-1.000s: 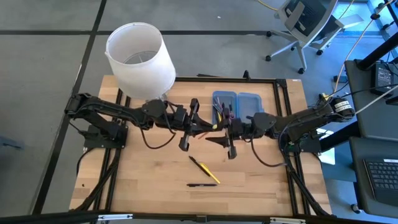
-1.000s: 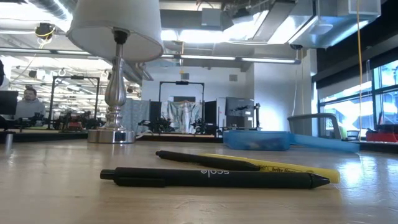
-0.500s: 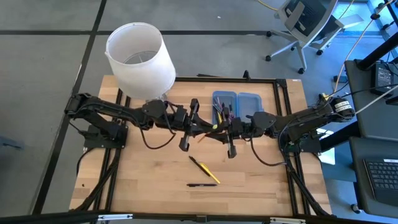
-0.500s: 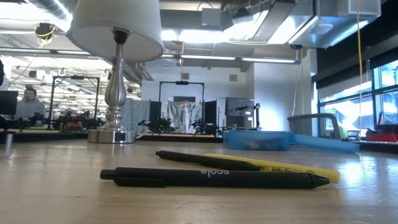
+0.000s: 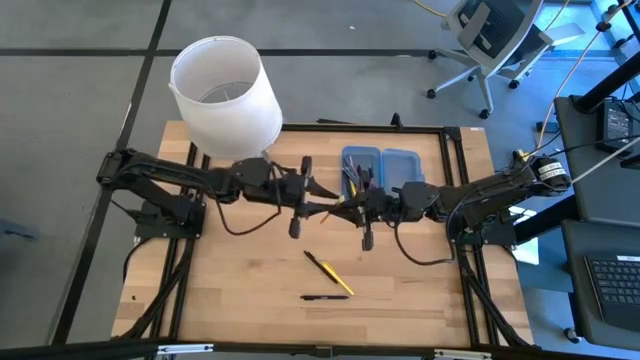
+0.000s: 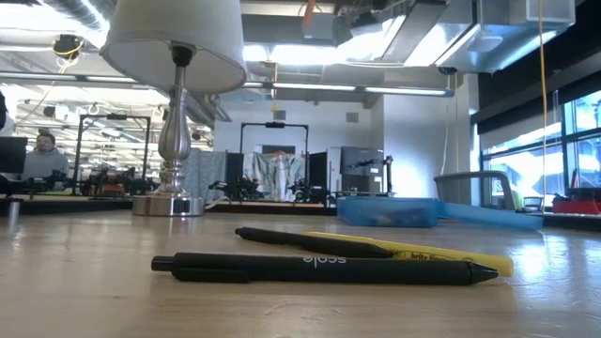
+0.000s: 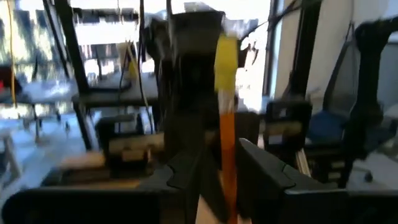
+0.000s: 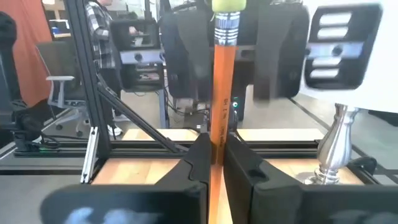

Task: Pick & place school supplies into a supply box
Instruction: Put the orange pencil into the blue supply box

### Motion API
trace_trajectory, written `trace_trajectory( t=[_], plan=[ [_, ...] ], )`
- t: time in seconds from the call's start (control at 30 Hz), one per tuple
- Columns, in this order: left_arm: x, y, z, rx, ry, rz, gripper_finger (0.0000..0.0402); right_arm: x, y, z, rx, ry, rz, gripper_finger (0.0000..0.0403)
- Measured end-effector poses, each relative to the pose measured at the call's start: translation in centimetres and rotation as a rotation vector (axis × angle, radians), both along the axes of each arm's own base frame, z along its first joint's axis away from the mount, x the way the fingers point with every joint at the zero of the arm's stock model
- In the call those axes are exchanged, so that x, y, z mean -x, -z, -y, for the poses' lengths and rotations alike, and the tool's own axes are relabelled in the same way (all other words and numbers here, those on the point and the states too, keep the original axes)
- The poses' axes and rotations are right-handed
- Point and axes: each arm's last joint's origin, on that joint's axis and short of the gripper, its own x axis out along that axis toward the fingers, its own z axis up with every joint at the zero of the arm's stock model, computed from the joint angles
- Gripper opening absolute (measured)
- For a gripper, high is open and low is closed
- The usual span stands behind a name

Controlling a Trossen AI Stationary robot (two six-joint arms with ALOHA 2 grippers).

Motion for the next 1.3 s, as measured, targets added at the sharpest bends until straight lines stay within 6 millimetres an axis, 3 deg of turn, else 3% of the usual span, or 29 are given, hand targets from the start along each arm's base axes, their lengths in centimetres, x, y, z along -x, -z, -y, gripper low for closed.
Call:
trace_trajectory(
  t=[0.3, 0.53, 0.87, 1.1, 1.3],
  plan=[
    [3.7, 0.0, -0.7, 0.092, -0.039, -0.264, 0.0091, 0.4, 0.8, 1.1, -0.023, 0.098, -0.127, 0.0026],
    [4.9, 2.4, -0.7, 0.059, -0.124, -0.532, 0.0091, 2.1, 2.1, 5.0, -0.249, 0.293, -0.359, 0.0026],
    [0.7, 7.8, -0.1, 0.074, -0.054, -0.726, 0.0088, 4.1, 4.7, 11.9, -0.534, 0.431, -0.637, 0.0026],
    [-1.6, 12.6, 0.3, 0.01, 0.039, -0.879, 0.0087, 4.1, 6.9, 15.2, -0.542, 0.532, -0.73, 0.0038],
    [-2.3, 14.9, 0.6, 0.036, 0.099, -0.954, 0.0083, 3.4, 9.5, 16.8, -0.572, 0.534, -0.835, 0.0033]
  ],
)
